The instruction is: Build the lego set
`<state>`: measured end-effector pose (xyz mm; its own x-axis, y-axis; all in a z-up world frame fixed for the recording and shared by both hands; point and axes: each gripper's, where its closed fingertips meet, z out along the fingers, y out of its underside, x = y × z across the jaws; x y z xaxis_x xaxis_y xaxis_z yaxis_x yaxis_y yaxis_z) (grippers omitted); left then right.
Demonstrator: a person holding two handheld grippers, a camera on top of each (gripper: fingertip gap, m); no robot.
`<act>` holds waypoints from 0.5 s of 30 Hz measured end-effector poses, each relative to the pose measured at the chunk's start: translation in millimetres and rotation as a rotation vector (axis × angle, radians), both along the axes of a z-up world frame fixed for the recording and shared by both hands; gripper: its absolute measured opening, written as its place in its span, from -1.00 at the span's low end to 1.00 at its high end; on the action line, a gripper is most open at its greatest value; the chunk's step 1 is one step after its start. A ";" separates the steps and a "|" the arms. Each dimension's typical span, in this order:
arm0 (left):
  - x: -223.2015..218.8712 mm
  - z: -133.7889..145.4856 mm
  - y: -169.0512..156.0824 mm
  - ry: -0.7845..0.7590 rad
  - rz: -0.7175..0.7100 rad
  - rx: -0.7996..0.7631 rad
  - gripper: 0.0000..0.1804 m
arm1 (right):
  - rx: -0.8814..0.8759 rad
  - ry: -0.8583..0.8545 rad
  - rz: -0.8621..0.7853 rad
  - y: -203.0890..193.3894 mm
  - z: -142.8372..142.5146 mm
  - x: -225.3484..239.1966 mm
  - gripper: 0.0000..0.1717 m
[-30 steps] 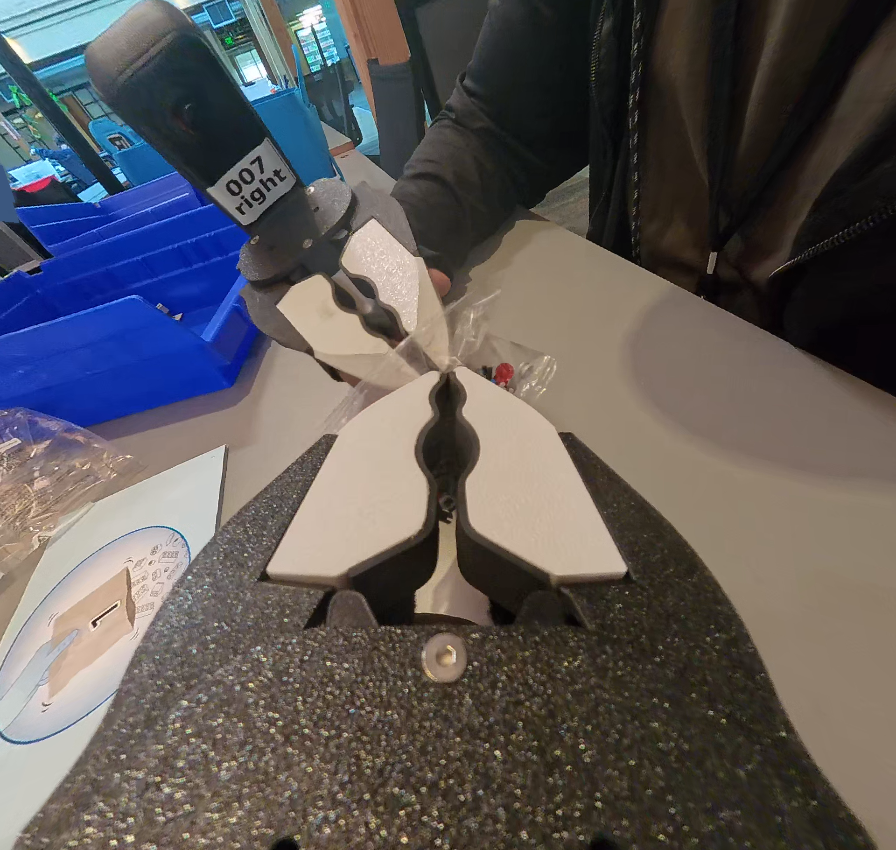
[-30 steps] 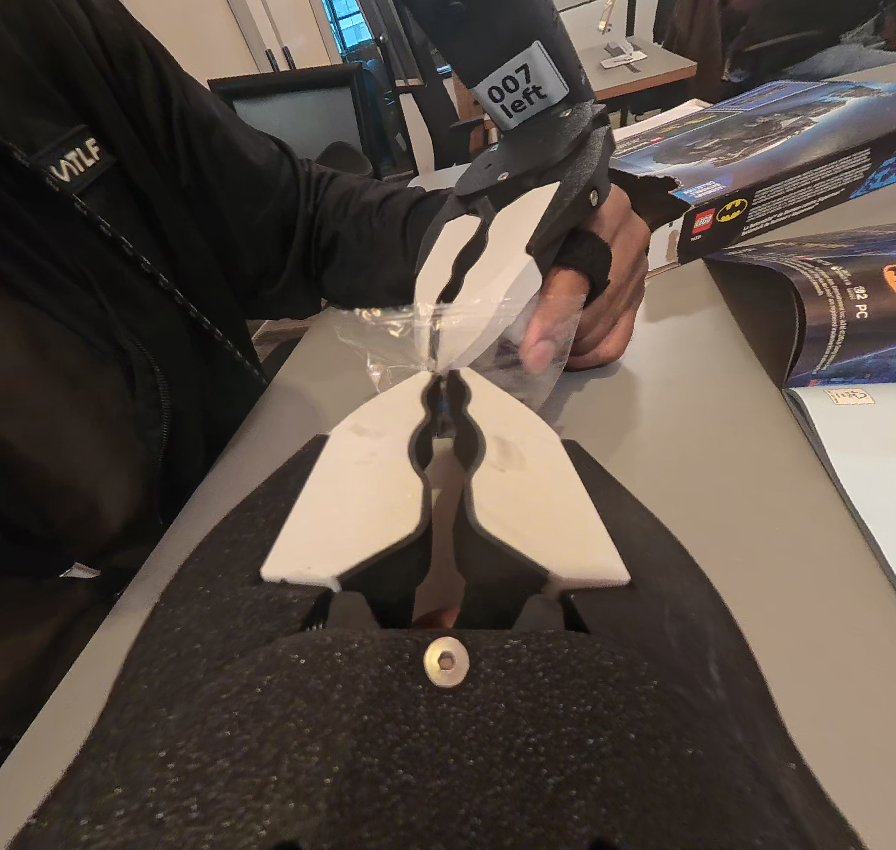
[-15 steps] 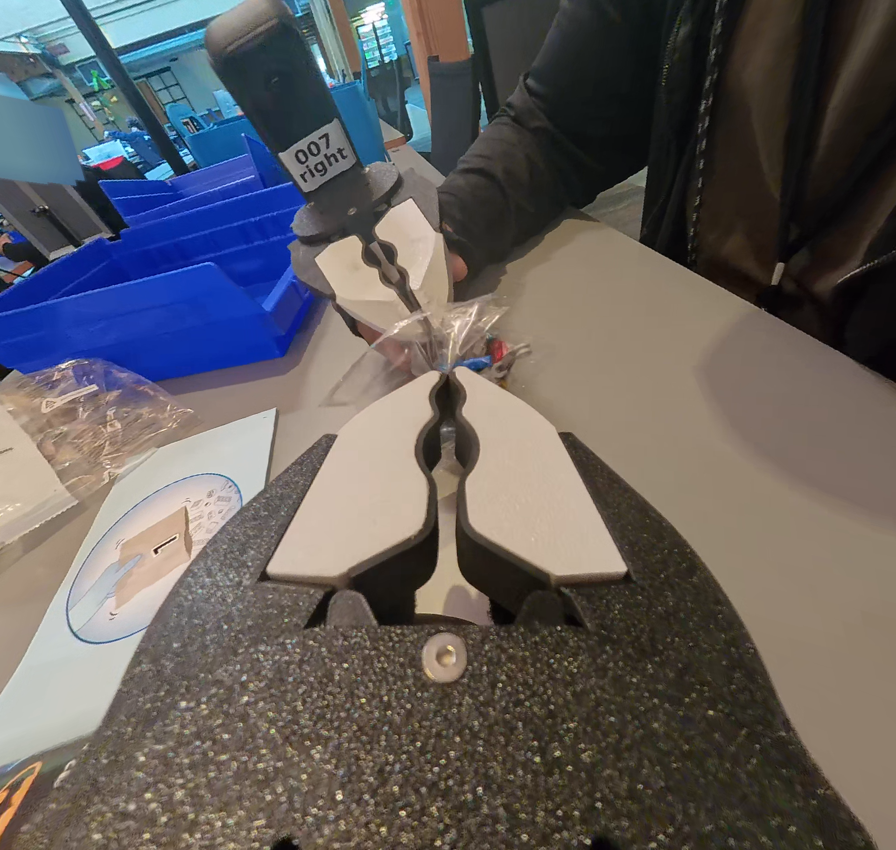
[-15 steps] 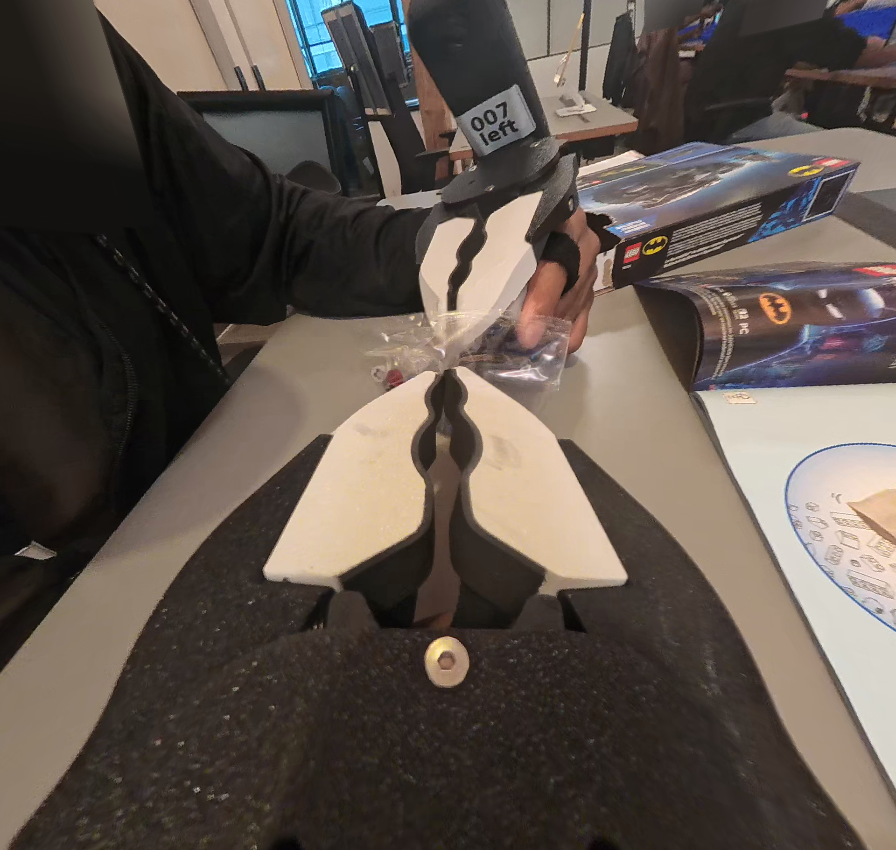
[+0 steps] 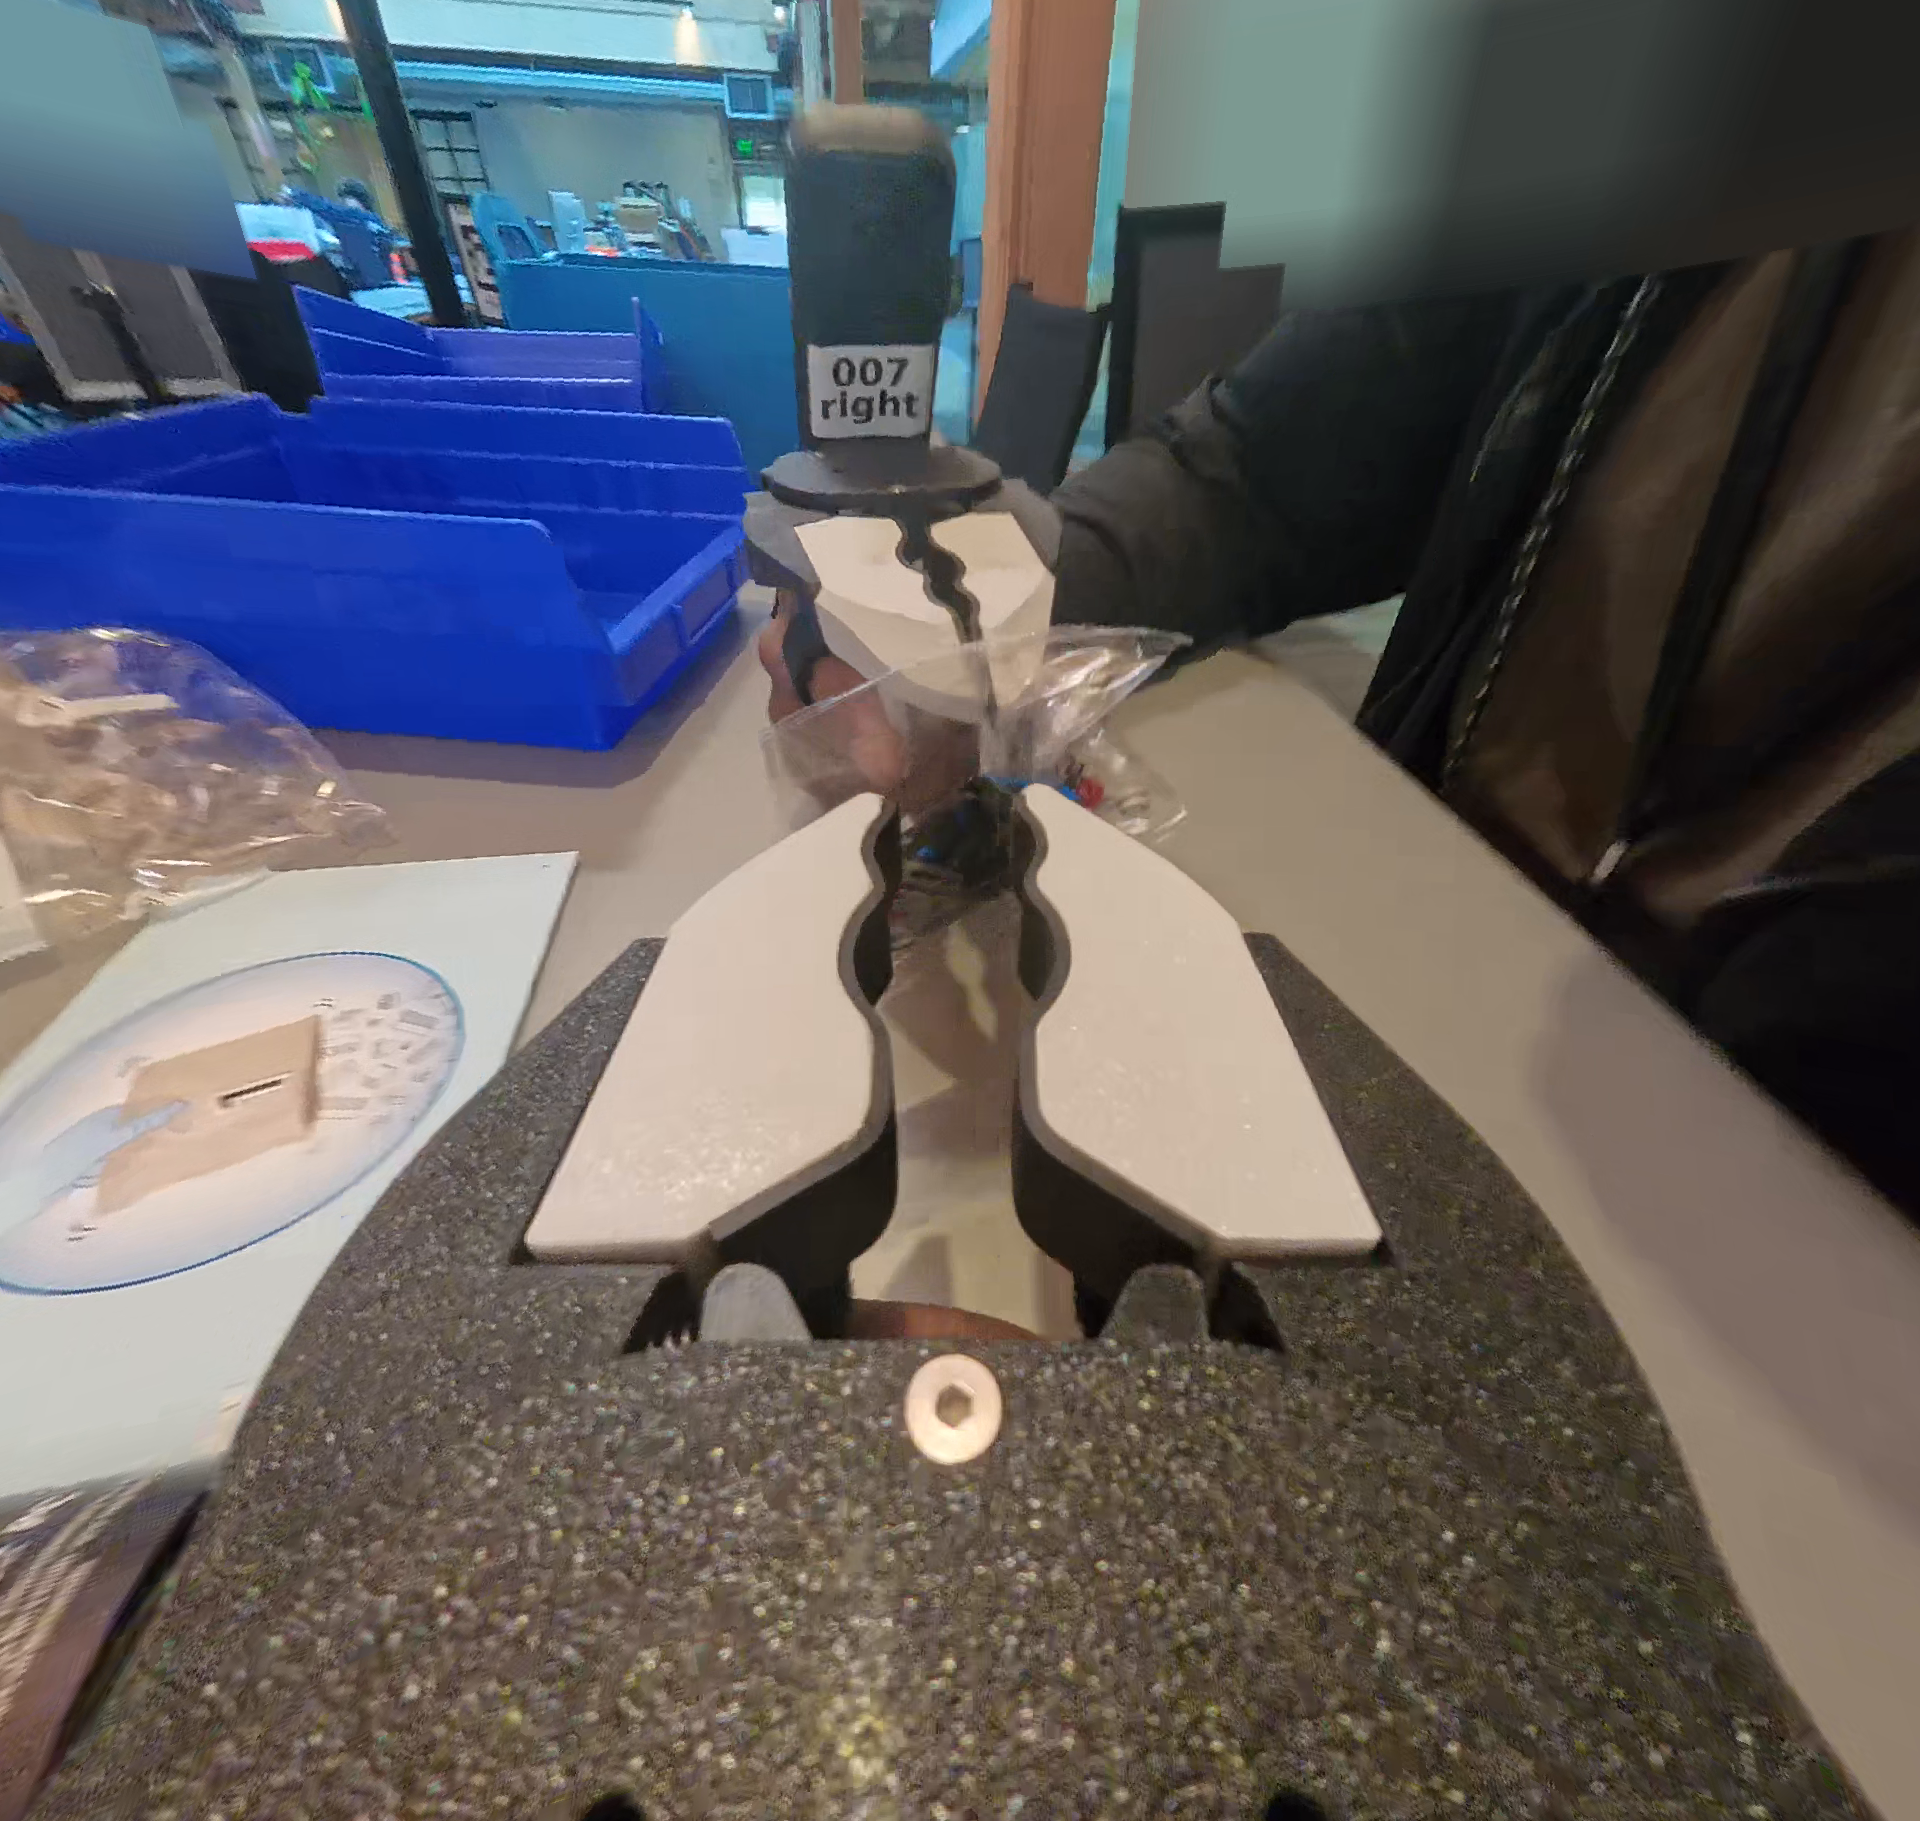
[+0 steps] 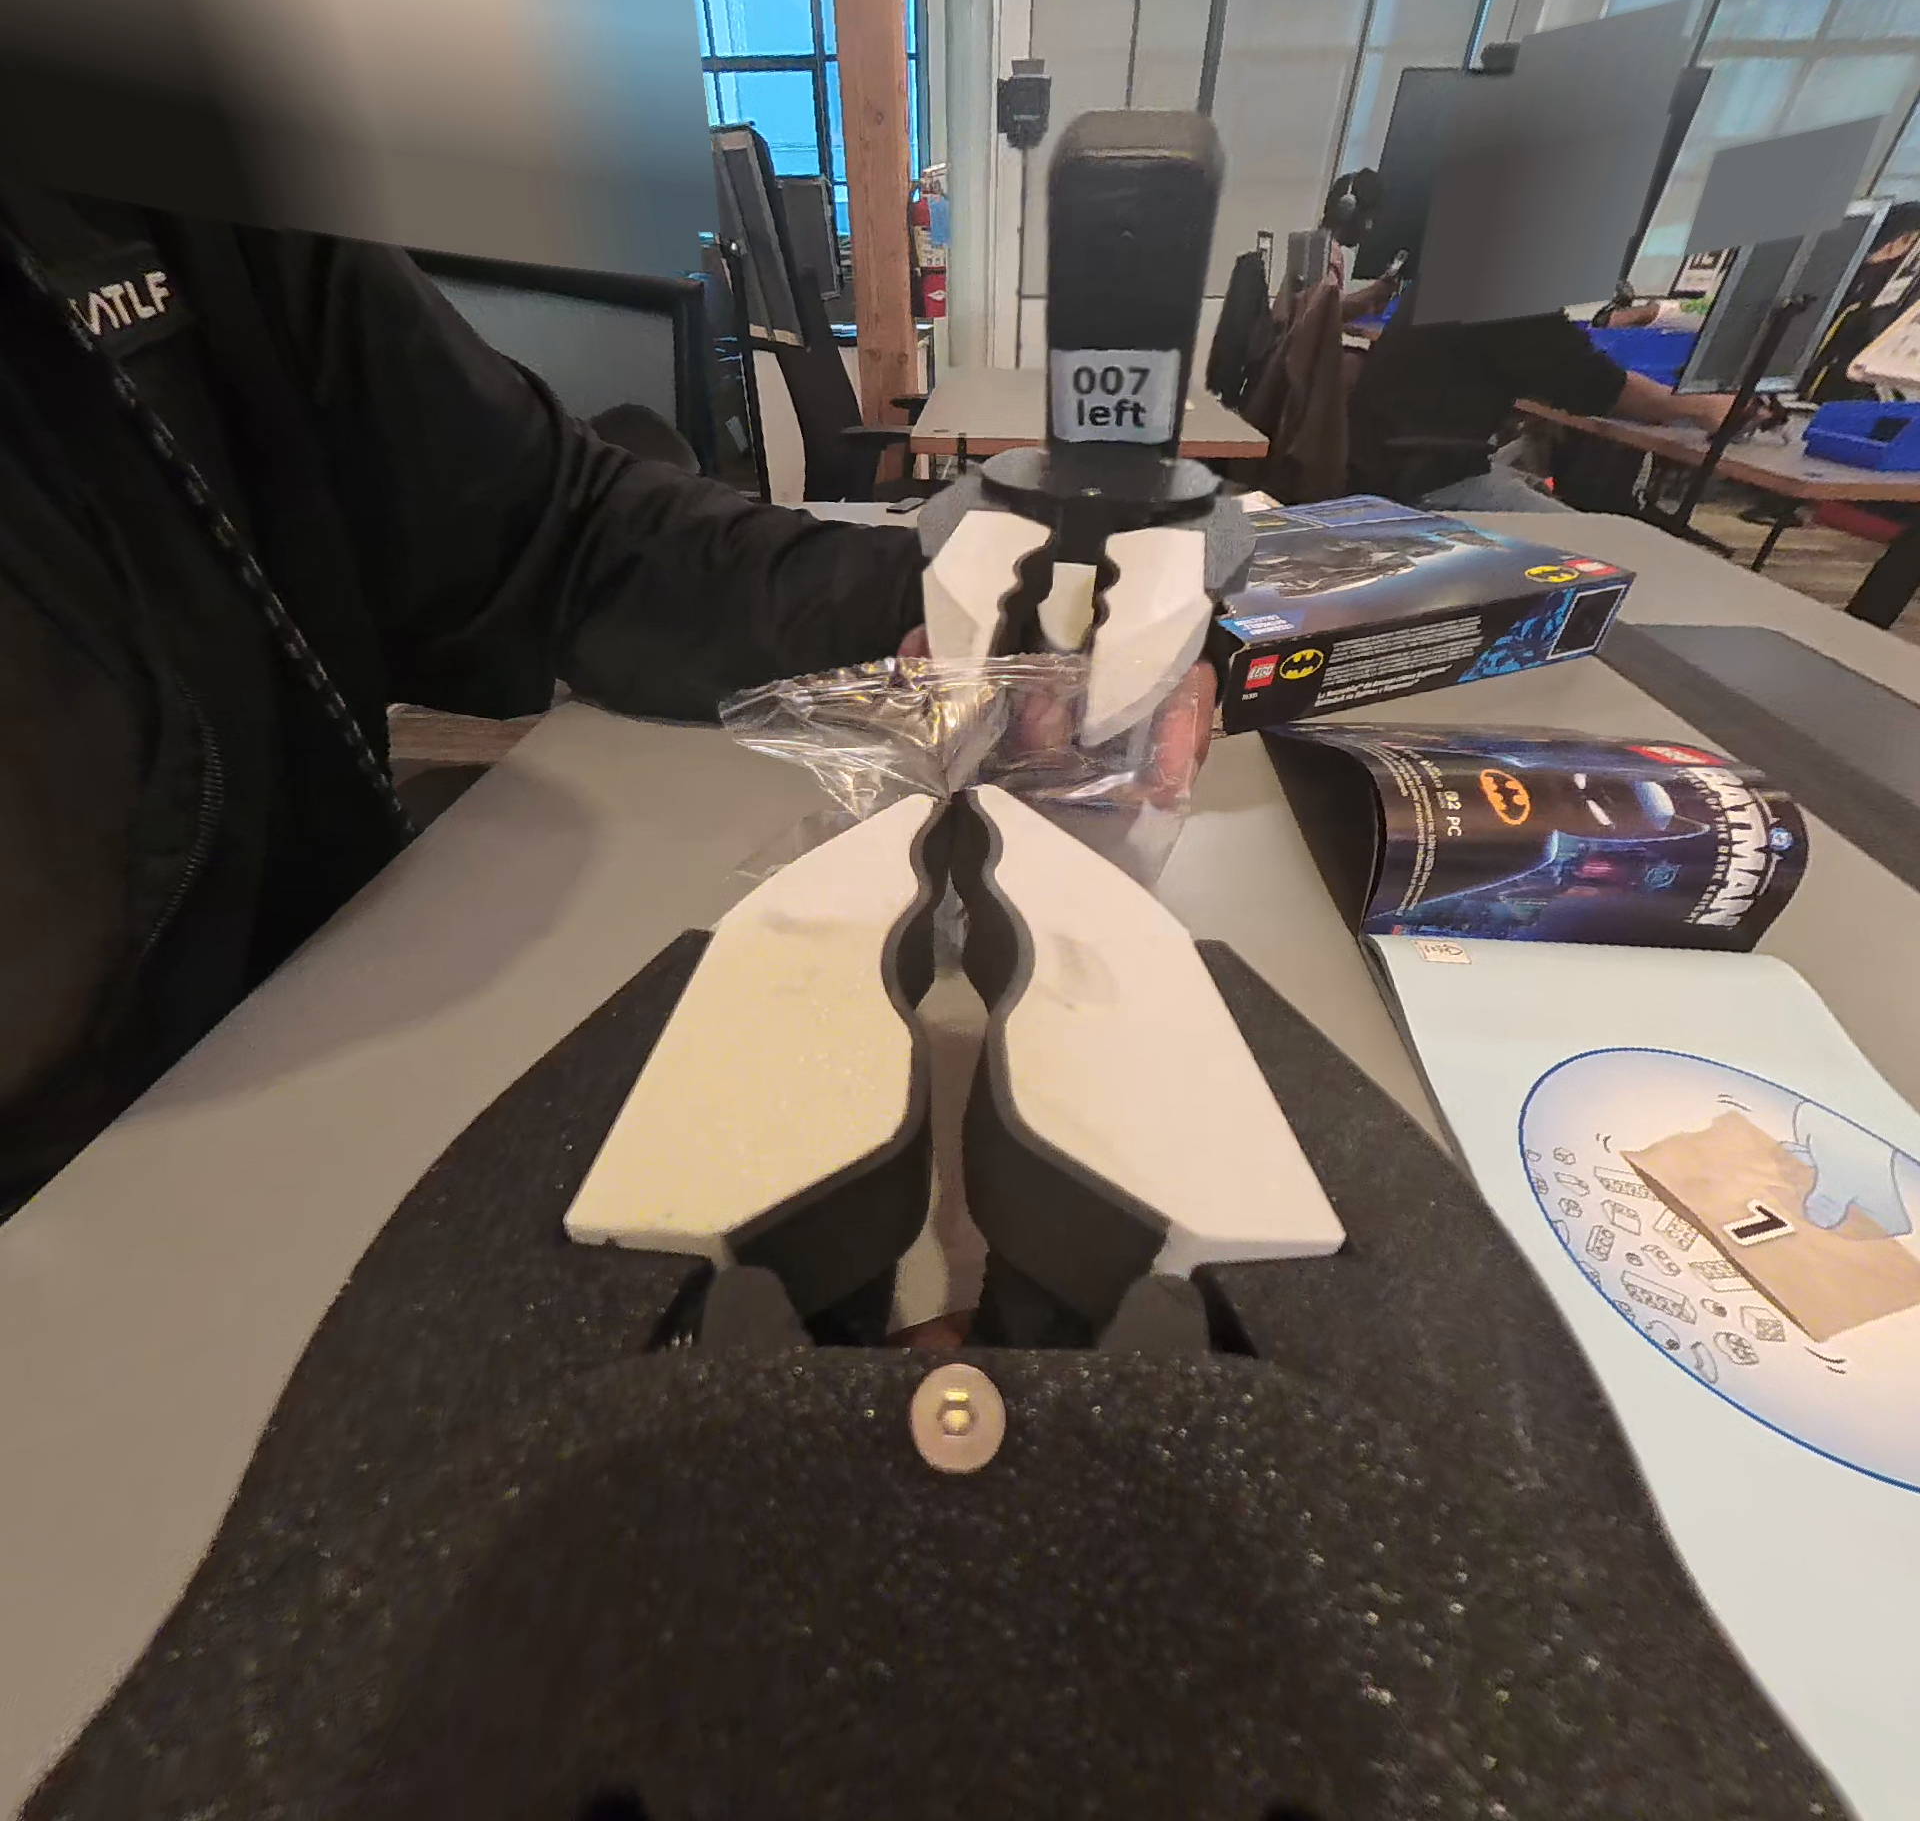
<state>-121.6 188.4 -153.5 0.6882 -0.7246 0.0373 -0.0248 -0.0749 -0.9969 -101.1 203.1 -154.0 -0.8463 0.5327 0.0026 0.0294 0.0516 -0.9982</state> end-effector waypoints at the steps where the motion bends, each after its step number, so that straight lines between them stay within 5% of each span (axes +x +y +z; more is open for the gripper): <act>1: 2.1 2.2 1.0 -0.033 -0.009 -0.014 -0.77 | 0.002 0.013 -0.007 0.5 0.7 -0.3 -1.00; 15: 14.1 -1.2 21.3 -0.046 0.072 -0.061 -0.71 | 0.023 0.046 -0.054 2.4 1.0 -4.4 -1.00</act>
